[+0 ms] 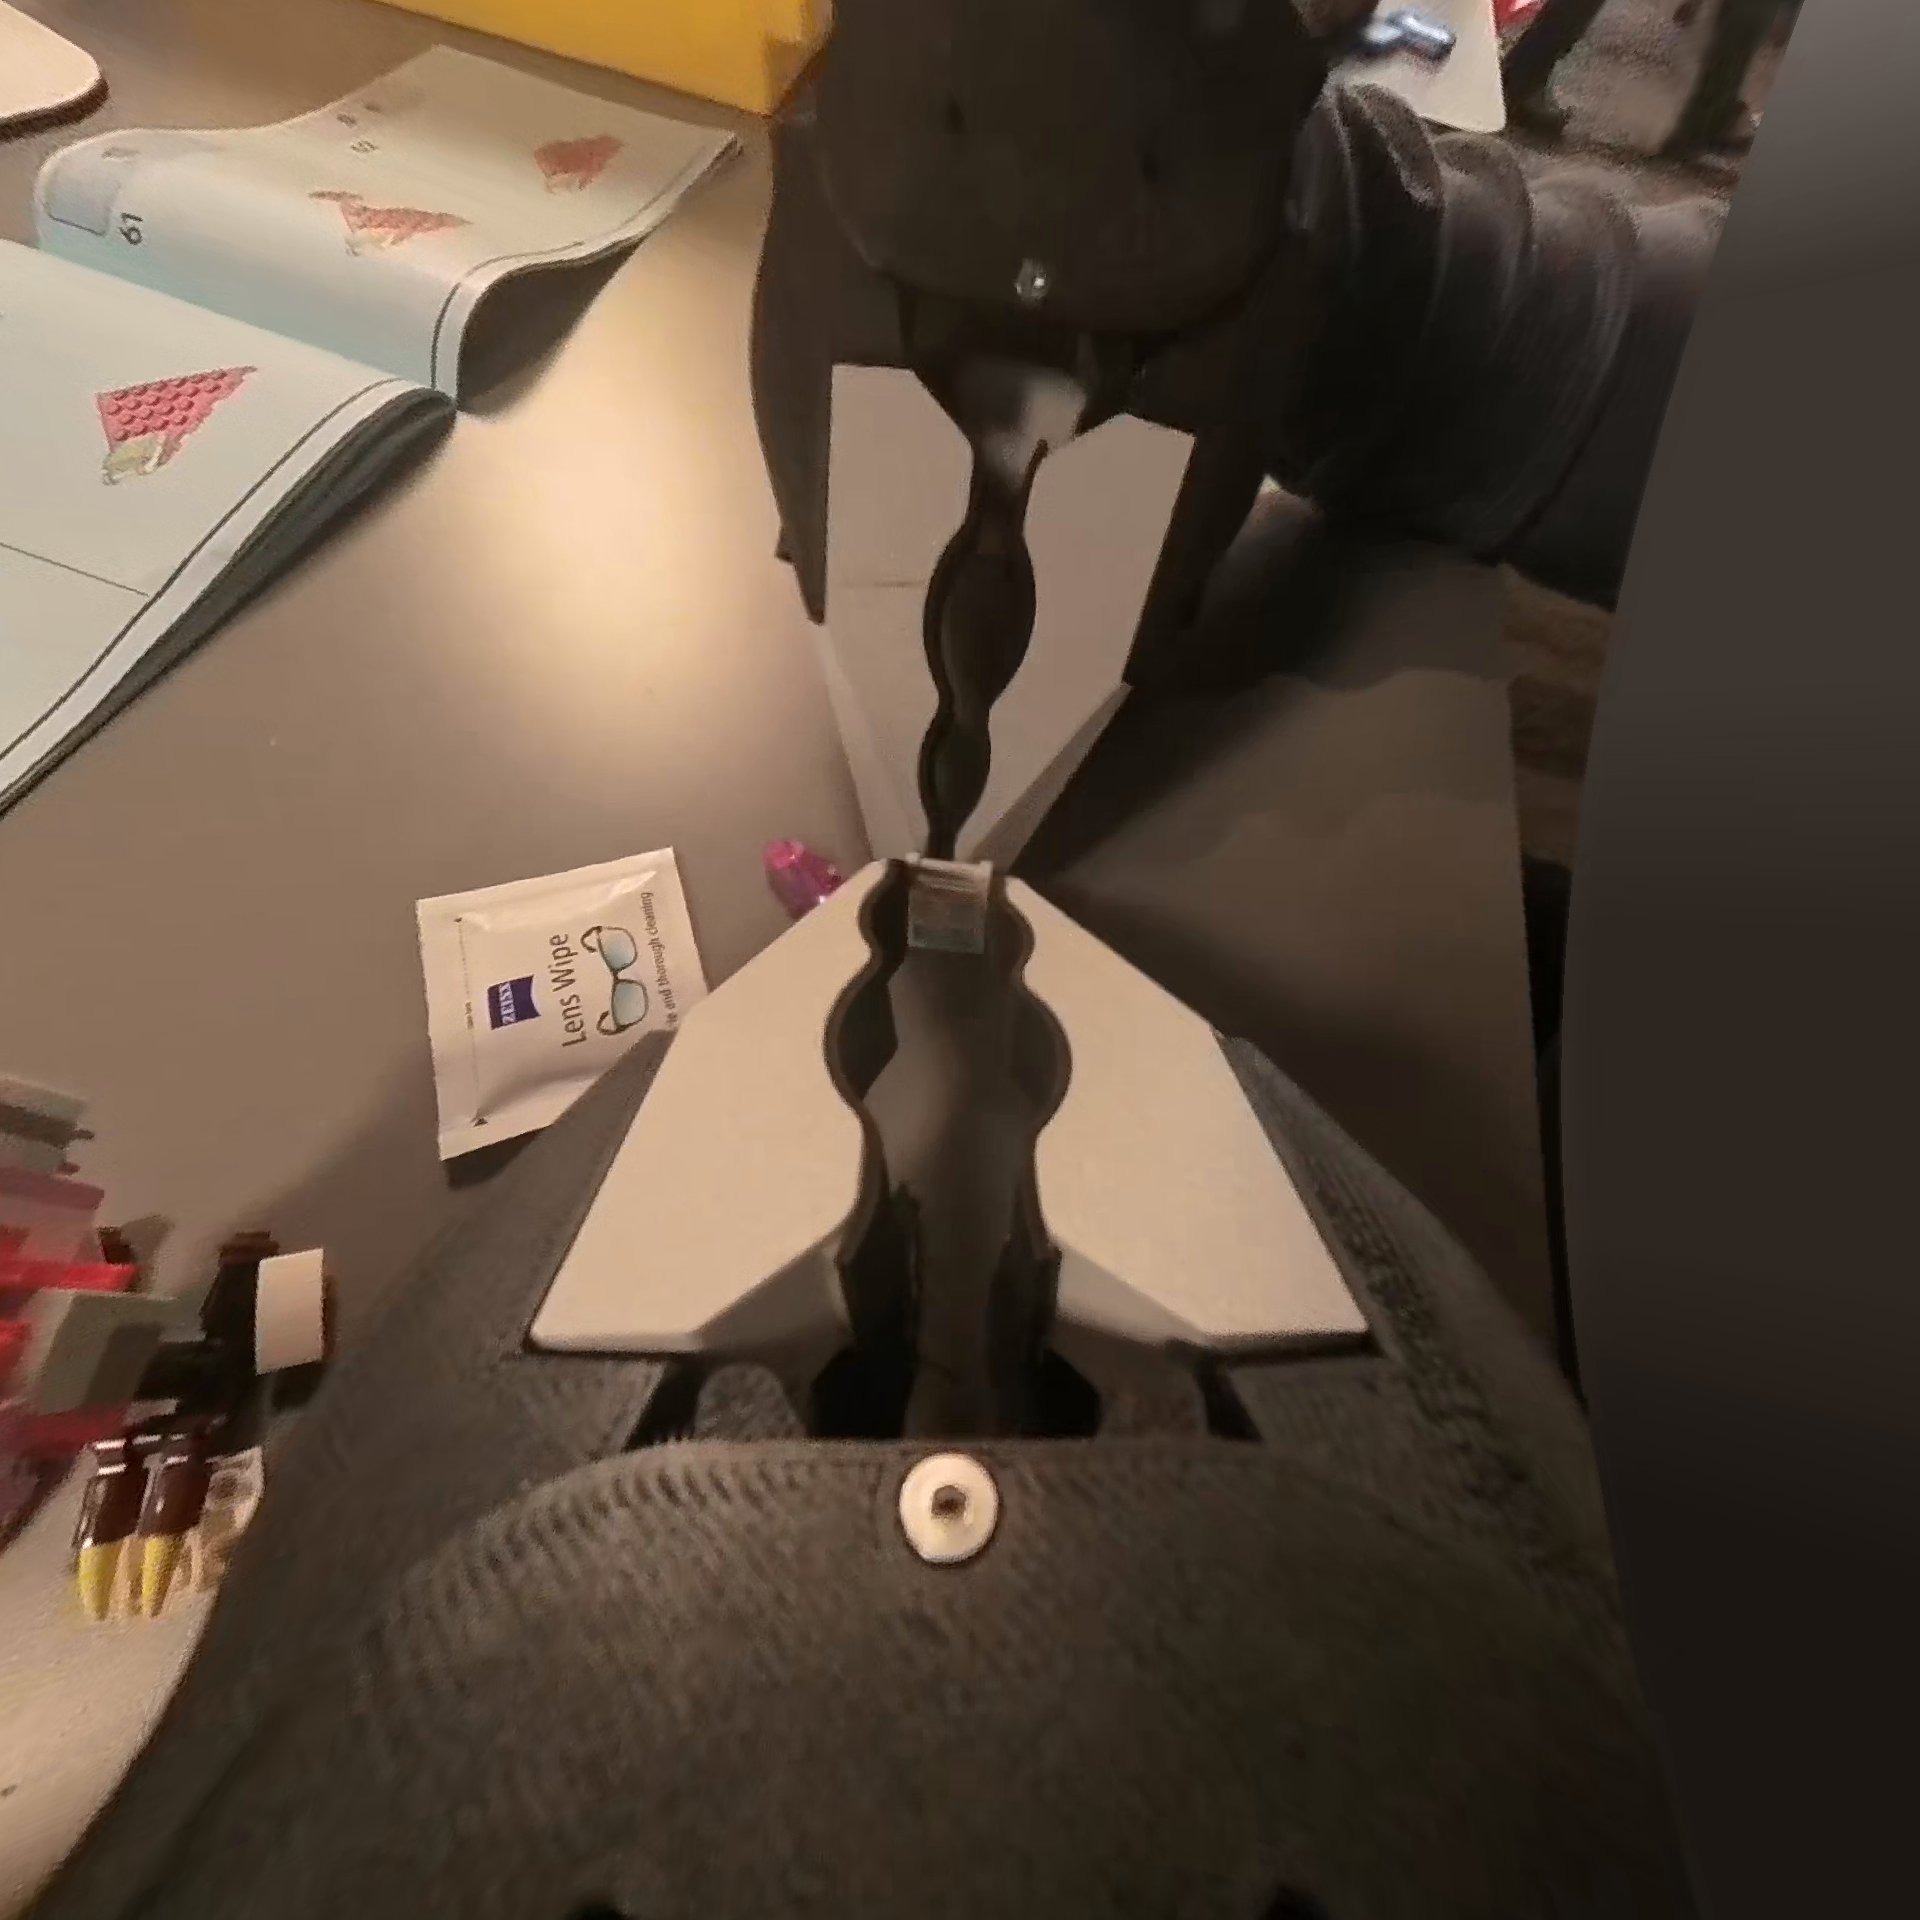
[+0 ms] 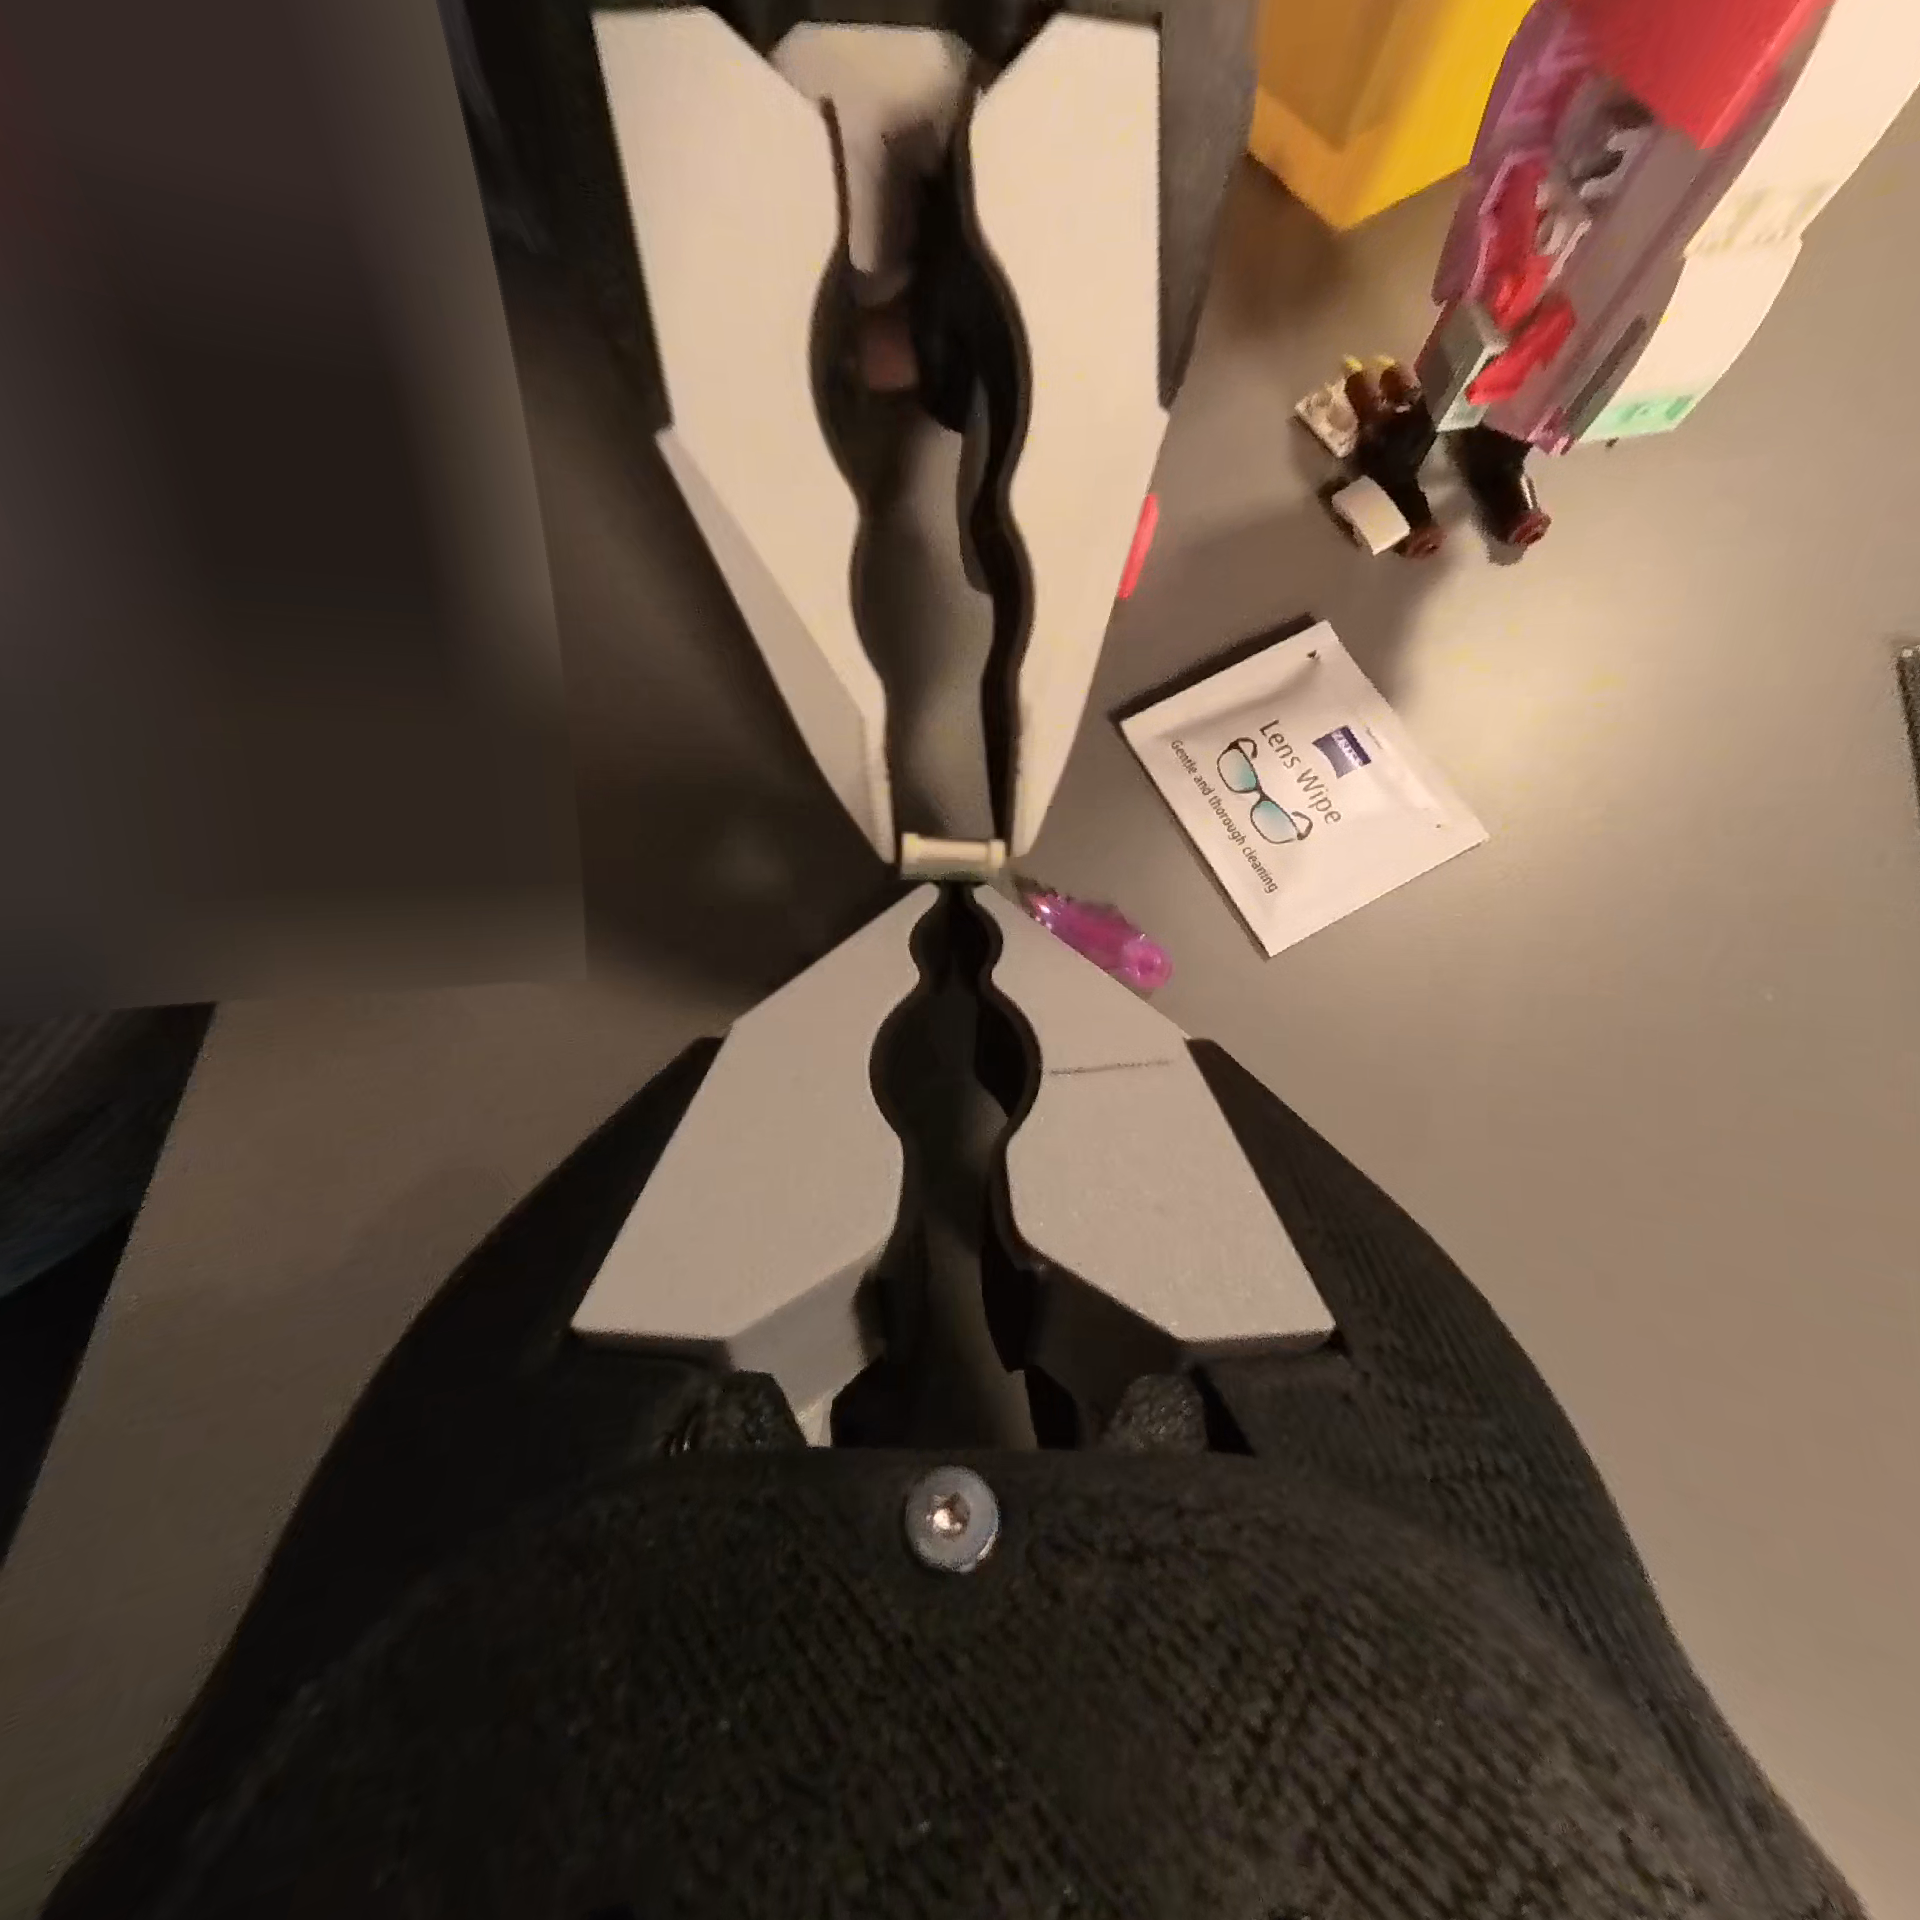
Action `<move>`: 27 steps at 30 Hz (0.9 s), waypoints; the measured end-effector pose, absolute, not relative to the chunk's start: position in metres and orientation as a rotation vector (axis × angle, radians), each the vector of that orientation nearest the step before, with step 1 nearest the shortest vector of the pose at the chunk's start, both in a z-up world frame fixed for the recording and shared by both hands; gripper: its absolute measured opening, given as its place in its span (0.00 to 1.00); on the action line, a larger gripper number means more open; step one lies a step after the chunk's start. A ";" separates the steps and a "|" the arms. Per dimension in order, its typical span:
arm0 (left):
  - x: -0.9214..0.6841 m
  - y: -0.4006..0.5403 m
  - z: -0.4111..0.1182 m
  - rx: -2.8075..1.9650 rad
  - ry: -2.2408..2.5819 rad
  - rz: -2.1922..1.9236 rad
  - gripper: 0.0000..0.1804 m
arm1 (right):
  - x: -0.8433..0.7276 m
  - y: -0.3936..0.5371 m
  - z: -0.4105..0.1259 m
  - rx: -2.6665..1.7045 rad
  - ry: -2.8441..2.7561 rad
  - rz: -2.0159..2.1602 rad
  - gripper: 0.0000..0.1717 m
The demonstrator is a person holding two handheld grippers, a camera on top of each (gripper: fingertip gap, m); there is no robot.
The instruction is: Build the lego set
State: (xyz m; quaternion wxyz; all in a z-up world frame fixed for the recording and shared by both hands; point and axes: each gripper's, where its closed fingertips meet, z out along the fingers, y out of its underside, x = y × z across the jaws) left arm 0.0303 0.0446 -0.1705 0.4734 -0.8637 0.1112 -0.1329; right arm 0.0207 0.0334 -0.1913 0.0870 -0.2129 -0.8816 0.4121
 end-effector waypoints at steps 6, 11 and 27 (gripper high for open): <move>0.026 0.045 -0.174 -2.137 0.248 -0.321 0.08 | 0.022 0.031 -0.193 -0.664 -2.632 1.270 0.00; 0.019 0.044 -0.158 -2.034 0.193 -0.334 0.08 | 0.020 0.034 -0.178 -0.660 -2.545 1.386 0.03; -0.030 0.050 -0.094 -1.588 -0.243 -0.351 0.08 | -0.034 0.040 -0.117 -0.573 -1.897 1.097 0.25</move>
